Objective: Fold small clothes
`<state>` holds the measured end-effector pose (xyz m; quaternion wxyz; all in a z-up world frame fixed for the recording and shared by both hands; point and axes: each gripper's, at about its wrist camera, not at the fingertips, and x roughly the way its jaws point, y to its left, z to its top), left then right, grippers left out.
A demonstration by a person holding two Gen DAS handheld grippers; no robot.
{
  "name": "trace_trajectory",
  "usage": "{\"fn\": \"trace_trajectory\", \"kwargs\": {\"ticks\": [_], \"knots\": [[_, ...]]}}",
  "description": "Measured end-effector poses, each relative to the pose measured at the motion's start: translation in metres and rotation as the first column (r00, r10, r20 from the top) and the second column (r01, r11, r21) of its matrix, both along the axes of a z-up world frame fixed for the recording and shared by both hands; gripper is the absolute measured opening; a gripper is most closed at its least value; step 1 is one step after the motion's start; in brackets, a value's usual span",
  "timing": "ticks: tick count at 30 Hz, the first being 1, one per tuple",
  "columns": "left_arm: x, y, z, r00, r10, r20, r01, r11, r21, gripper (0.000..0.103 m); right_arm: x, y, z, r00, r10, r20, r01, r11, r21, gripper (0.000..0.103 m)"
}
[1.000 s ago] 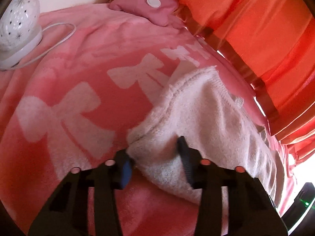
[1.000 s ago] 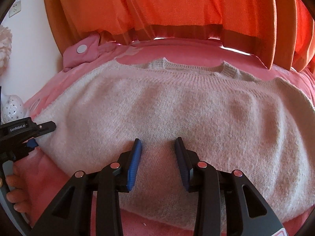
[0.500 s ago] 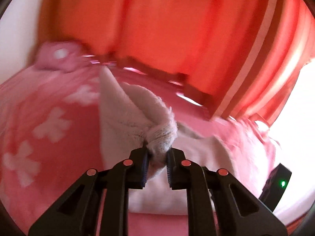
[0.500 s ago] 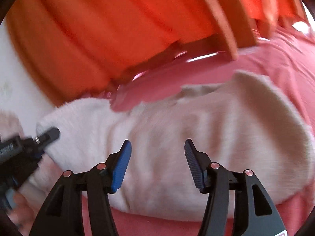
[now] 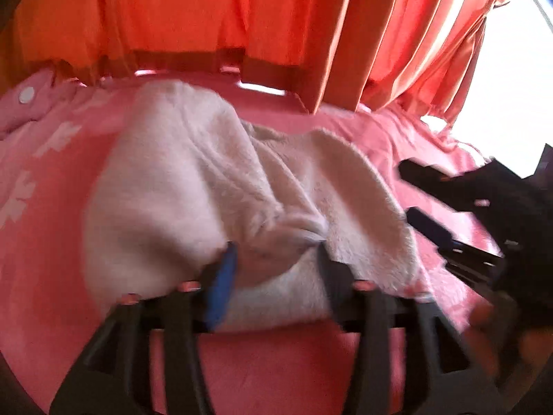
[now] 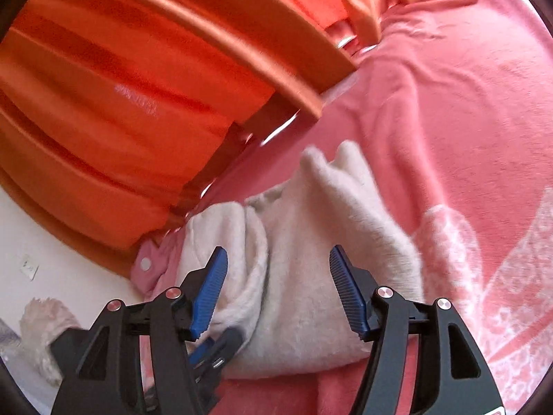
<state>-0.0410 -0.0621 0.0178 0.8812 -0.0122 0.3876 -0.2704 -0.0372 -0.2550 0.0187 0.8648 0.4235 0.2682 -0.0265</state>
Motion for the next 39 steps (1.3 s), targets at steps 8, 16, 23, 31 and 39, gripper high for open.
{"fn": "trace_trajectory", "kwargs": {"ticks": [8,16,23,31,39], "knots": [[-0.005,0.068,-0.022,0.992,0.120,0.028,-0.123,0.978,0.168,0.088,0.052,0.041,-0.014,0.976,0.197,-0.096,-0.194,0.980,0.036,0.074],[0.005,0.090,-0.043,0.981,0.196,-0.001,-0.193,0.968,0.158,0.088,0.078,0.071,-0.023,0.946,0.255,-0.200,-0.259,0.966,0.002,0.074],[0.029,0.096,-0.061,0.963,0.209,-0.169,-0.186,0.972,0.140,0.035,0.099,0.100,-0.019,0.929,0.245,-0.276,-0.304,0.932,-0.197,0.034],[0.013,0.088,-0.039,0.975,0.132,-0.181,-0.117,0.989,0.094,0.010,-0.002,0.051,0.076,0.975,0.201,0.091,-0.179,0.961,-0.209,0.017],[-0.009,0.057,-0.050,0.975,0.076,-0.210,-0.055,0.993,0.108,0.010,-0.004,-0.025,-0.028,0.931,0.186,-0.314,-0.215,0.975,-0.060,0.024]]}}
